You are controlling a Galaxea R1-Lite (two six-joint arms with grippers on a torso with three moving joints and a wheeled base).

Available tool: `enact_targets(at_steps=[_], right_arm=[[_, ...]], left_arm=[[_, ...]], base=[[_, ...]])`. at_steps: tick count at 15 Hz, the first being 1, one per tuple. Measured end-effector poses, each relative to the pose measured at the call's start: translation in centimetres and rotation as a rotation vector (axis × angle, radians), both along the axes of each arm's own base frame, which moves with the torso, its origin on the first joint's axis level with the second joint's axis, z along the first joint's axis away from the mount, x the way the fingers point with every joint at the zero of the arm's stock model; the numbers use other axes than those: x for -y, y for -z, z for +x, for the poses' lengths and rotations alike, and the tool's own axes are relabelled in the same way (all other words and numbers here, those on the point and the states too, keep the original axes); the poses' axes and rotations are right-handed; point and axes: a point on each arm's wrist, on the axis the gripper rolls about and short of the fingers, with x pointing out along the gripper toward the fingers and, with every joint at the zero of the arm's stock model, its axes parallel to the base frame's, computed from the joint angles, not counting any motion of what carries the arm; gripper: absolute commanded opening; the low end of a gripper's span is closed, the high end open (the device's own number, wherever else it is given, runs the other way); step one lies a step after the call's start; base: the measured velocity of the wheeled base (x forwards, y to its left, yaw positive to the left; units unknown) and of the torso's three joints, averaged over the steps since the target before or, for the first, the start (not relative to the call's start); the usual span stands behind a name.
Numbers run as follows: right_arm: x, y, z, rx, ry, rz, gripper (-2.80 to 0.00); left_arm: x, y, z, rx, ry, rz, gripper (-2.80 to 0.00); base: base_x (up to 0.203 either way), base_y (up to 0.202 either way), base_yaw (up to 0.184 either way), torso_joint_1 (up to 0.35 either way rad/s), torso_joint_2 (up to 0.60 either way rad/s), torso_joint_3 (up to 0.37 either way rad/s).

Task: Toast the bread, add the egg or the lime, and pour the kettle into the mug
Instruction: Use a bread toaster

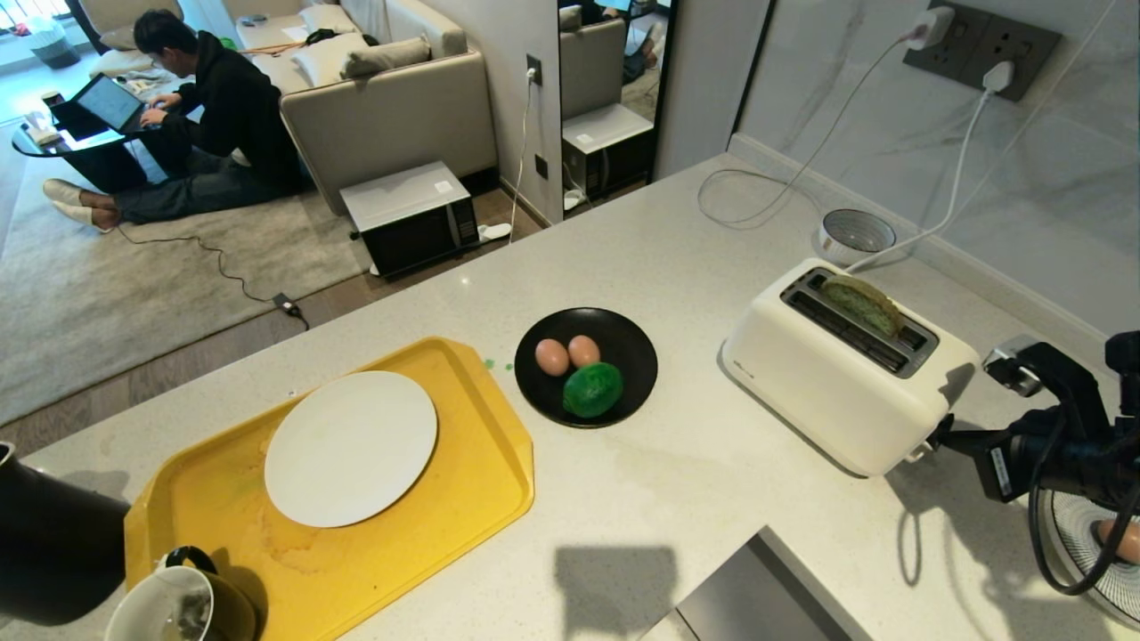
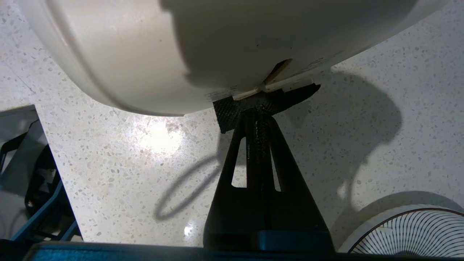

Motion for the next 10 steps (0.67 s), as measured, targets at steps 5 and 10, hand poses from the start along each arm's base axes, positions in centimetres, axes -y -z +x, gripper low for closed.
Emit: enact_targets(at_steps=[5, 10], right_arm=[[-0.02, -0.08, -0.07, 0.003, -0.001, 0.0, -2.8], [-0.05, -0.21, -0.22, 0.008, -0.001, -0.002, -2.8]], left_arm=[[0.0, 0.0, 0.0, 0.0, 0.0, 0.0, -2.8], [0.0, 0.0, 0.0, 0.0, 0.0, 0.0, -2.8]], base=[[0.0, 0.0, 0.0, 0.0, 0.0, 0.0], [0.0, 0.0, 0.0, 0.0, 0.0, 0.0]])
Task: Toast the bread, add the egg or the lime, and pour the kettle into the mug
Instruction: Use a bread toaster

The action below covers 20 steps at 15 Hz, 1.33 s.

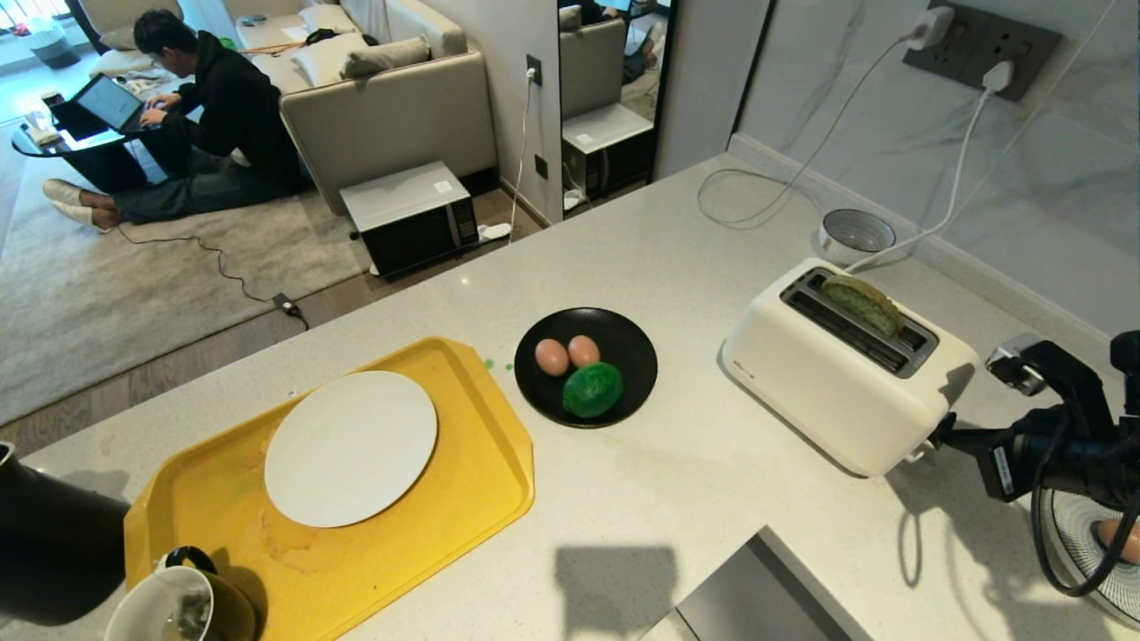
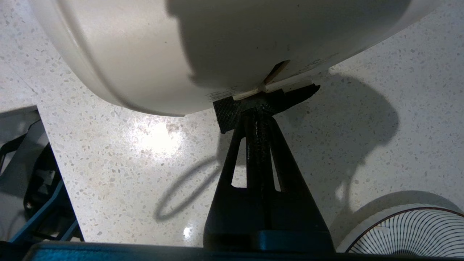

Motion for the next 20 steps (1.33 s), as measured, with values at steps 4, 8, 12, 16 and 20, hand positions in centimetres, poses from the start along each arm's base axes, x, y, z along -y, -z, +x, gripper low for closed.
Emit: enact_targets(at_steps=[4, 8, 12, 16, 20], right_arm=[[-0.05, 0.13, -0.22, -0.005, 0.0, 0.002, -2.8], [-0.06, 0.15, -0.31, -0.006, 0.001, 0.001, -2.8], [-0.06, 0.09, -0.3, -0.004, 0.0, 0.0, -2.8], [-0.06, 0.08, -0.29, -0.003, -0.004, -0.004, -2.8], [-0.04, -0.02, -0.22, 0.001, -0.004, -0.006, -2.8]], left_arm=[[0.0, 0.0, 0.0, 0.0, 0.0, 0.001, -2.8], [0.0, 0.0, 0.0, 0.0, 0.0, 0.0, -2.8], [0.0, 0.0, 0.0, 0.0, 0.0, 0.0, -2.8], [0.0, 0.0, 0.0, 0.0, 0.0, 0.0, -2.8], [0.0, 0.0, 0.0, 0.0, 0.0, 0.0, -2.8]], base=[[0.0, 0.0, 0.0, 0.0, 0.0, 0.0], [0.0, 0.0, 0.0, 0.0, 0.0, 0.0], [0.0, 0.0, 0.0, 0.0, 0.0, 0.0], [0.0, 0.0, 0.0, 0.0, 0.0, 0.0], [0.0, 0.0, 0.0, 0.0, 0.0, 0.0]])
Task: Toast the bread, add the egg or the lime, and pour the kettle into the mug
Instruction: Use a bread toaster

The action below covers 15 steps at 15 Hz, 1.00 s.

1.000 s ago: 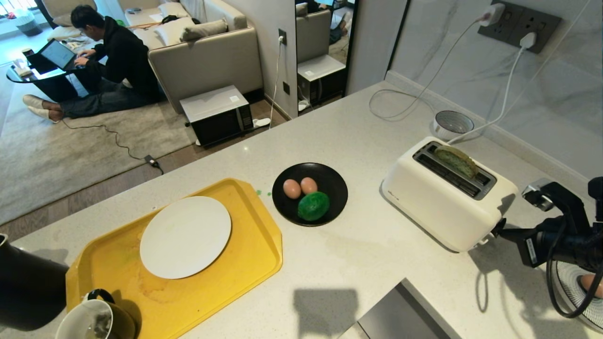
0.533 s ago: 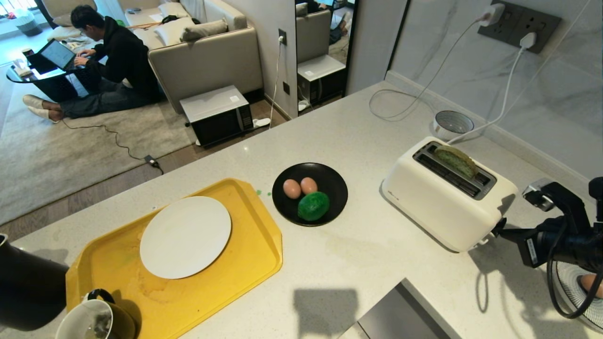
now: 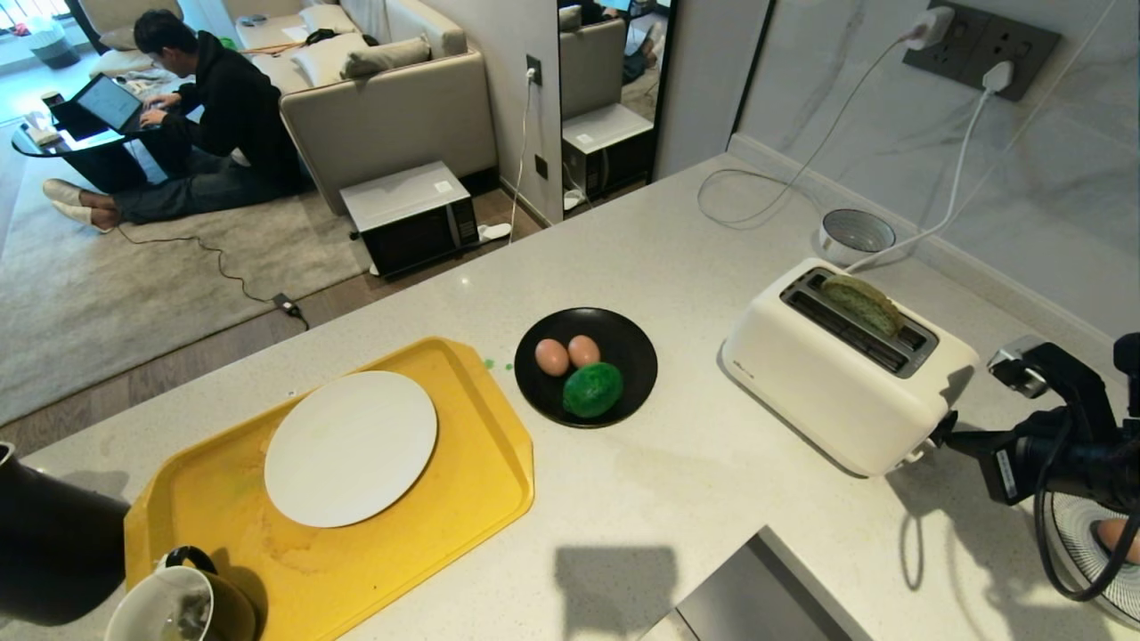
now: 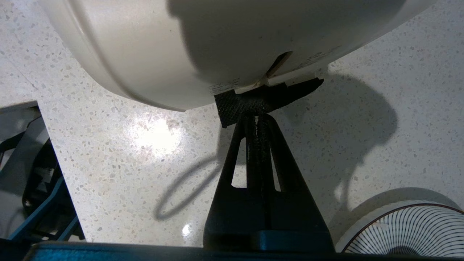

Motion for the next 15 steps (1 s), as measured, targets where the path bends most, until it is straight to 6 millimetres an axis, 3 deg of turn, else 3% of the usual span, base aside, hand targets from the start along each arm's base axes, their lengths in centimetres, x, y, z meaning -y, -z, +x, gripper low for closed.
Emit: enact_targets(at_steps=[15], right_arm=[[-0.01, 0.04, -0.04, -0.001, 0.0, 0.001, -2.8]], left_arm=[[0.0, 0.0, 0.0, 0.0, 0.0, 0.0, -2.8]], base=[[0.0, 0.0, 0.0, 0.0, 0.0, 0.0]])
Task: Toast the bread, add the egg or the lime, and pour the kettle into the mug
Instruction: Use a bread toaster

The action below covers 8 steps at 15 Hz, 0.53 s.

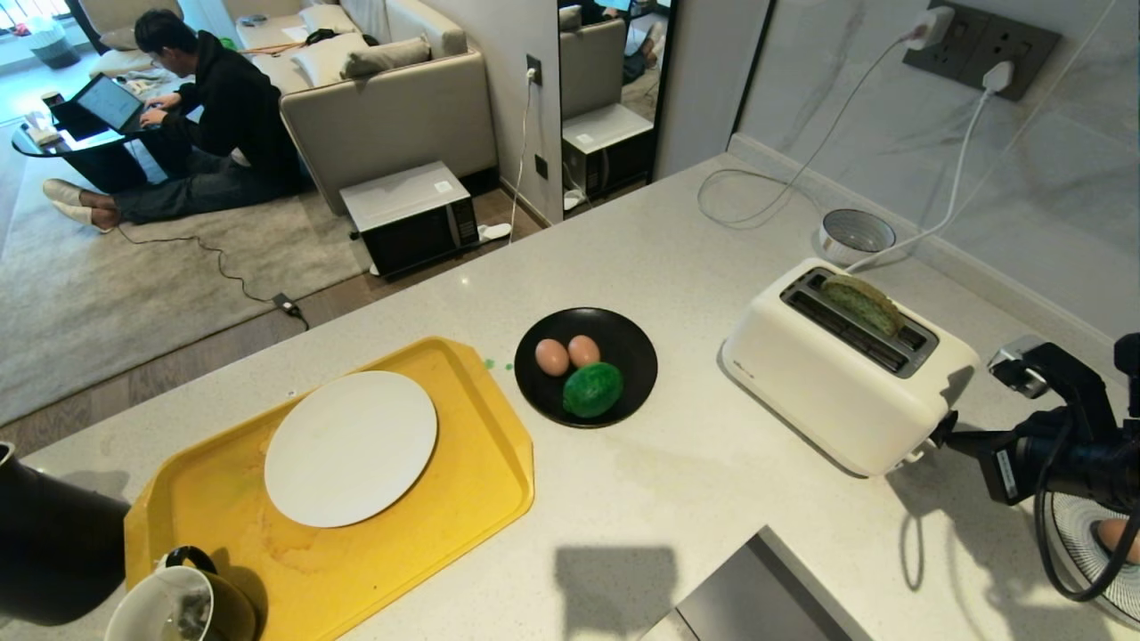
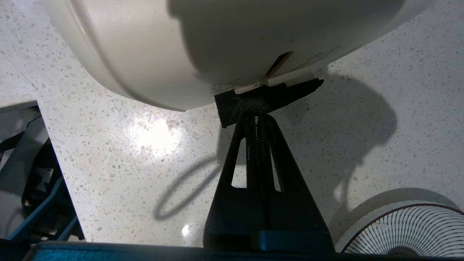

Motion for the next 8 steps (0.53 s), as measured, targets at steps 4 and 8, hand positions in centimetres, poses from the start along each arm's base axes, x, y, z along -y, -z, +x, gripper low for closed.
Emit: enact_targets(at_steps=[4, 8], right_arm=[[-0.1, -0.5, -0.3, 0.018, 0.0, -0.004, -2.8], [-0.2, -1.5, -0.9, 0.057, 0.002, -0.01, -2.8]], left_arm=[[0.0, 0.0, 0.0, 0.0, 0.0, 0.0, -2.8], [0.0, 0.0, 0.0, 0.0, 0.0, 0.0, -2.8]], base=[[0.0, 0.0, 0.0, 0.0, 0.0, 0.0], [0.0, 0.0, 0.0, 0.0, 0.0, 0.0]])
